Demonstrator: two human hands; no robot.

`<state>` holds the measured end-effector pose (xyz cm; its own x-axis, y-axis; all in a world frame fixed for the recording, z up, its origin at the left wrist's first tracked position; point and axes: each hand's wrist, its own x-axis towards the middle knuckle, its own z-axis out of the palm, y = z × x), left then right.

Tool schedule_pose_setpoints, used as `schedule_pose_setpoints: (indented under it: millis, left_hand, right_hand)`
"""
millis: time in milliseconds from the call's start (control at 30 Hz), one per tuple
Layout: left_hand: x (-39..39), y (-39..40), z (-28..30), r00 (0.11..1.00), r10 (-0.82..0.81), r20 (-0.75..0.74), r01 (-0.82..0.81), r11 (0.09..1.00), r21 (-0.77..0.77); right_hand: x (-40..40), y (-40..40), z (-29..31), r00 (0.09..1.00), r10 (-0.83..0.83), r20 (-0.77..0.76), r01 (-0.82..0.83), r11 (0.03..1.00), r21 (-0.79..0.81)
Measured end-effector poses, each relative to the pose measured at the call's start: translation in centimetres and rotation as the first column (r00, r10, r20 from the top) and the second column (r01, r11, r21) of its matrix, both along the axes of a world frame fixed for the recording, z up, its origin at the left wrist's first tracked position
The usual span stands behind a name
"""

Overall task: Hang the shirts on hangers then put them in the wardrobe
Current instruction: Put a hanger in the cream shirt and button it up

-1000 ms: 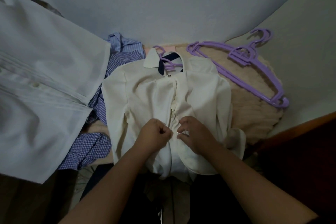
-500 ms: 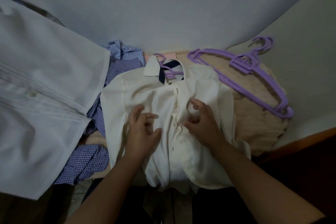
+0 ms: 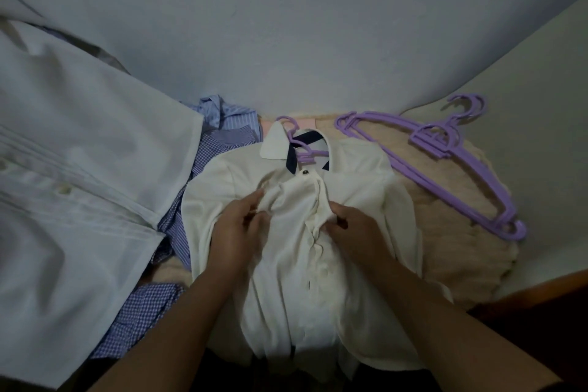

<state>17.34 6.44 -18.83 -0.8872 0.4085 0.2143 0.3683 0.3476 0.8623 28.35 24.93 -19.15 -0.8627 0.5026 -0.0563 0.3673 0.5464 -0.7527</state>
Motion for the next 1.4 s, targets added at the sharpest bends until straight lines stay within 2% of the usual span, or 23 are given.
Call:
schedule_pose_setpoints:
  millis: [67, 133, 167, 267, 367, 500, 600, 633, 767, 833, 967, 1067, 1133, 1200, 1300, 1400]
  left_hand:
    - [-0.5, 0.4, 0.2, 1.000, 0.000, 0.006, 0.000, 0.999, 0.045]
    - [-1.3, 1.2, 0.7, 0.998, -0.014, 0.058, 0.009, 0.997, 0.080]
    - [-1.9, 1.5, 1.0, 0.999, -0.026, 0.032, 0.024, 0.997, 0.072]
    - [-4.6, 2.7, 2.0, 0.973, -0.102, -0.205, 0.101, 0.995, -0.013]
    - [-7.5, 3.6, 3.8, 0.970, -0.190, -0.154, 0.164, 0.972, -0.170]
    - [-11.7, 4.3, 5.5, 0.944, -0.304, -0.129, 0.245, 0.907, -0.342]
    - [-14.8, 5.2, 5.9, 0.956, -0.276, -0.102, 0.201, 0.865, -0.460]
    - [-15.6, 5.4, 5.7, 0.962, -0.256, -0.096, 0.178, 0.853, -0.491]
    - [-16.5, 5.9, 4.8, 0.966, -0.248, -0.068, 0.156, 0.775, -0.612]
    - [-15.8, 6.0, 4.4, 0.968, -0.235, -0.087, 0.122, 0.743, -0.658]
    - [-12.9, 5.8, 4.8, 0.961, -0.148, -0.235, -0.018, 0.812, -0.583]
    - [-10.2, 5.3, 4.6, 0.950, -0.143, -0.277, -0.011, 0.872, -0.489]
    - [-8.3, 5.1, 4.4, 0.935, -0.133, -0.329, 0.008, 0.935, -0.355]
    - [-5.7, 5.2, 4.4, 0.919, -0.123, -0.374, 0.052, 0.980, -0.193]
    - [-1.0, 5.3, 4.2, 0.920, -0.239, -0.310, 0.201, 0.968, -0.152]
    - [1.0, 4.7, 2.0, 0.968, -0.226, -0.109, 0.198, 0.956, -0.217]
  right_hand:
    - [-0.7, 0.5, 0.5, 0.999, -0.004, -0.051, 0.005, 1.000, 0.011]
    - [-1.6, 1.1, 1.3, 0.986, -0.056, -0.154, 0.047, 0.997, -0.062]
    - [-2.1, 1.5, 1.7, 0.978, -0.069, -0.196, 0.050, 0.994, -0.099]
    - [-4.0, 2.8, 3.0, 0.956, -0.024, -0.293, -0.007, 0.994, -0.105]
    - [-6.3, 4.4, 3.5, 0.943, 0.009, -0.332, -0.023, 0.999, -0.039]
    - [-9.7, 6.3, 4.4, 0.956, 0.022, -0.293, -0.040, 0.998, -0.056]
    - [-12.5, 8.3, 4.5, 0.976, 0.087, -0.199, -0.051, 0.982, 0.182]
    - [-13.3, 8.8, 4.6, 0.981, 0.084, -0.176, -0.046, 0.977, 0.208]
    - [-14.9, 9.2, 3.7, 0.996, 0.051, -0.071, -0.037, 0.982, 0.186]
    - [-14.4, 8.0, 3.2, 0.994, 0.058, -0.094, -0.041, 0.984, 0.172]
    - [-12.2, 6.1, 2.6, 0.977, 0.005, -0.213, 0.049, 0.967, 0.249]
    - [-9.7, 4.1, 2.4, 0.950, -0.055, -0.308, 0.155, 0.938, 0.310]
    - [-7.7, 2.2, 2.0, 0.909, -0.044, -0.414, 0.197, 0.922, 0.334]
    - [-5.6, 0.3, 1.7, 0.892, -0.063, -0.447, 0.177, 0.960, 0.217]
    - [-3.0, -1.9, 0.6, 0.928, -0.098, -0.359, 0.135, 0.988, 0.078]
    - [-0.9, -3.0, -1.2, 0.988, -0.044, -0.145, 0.063, 0.990, 0.129]
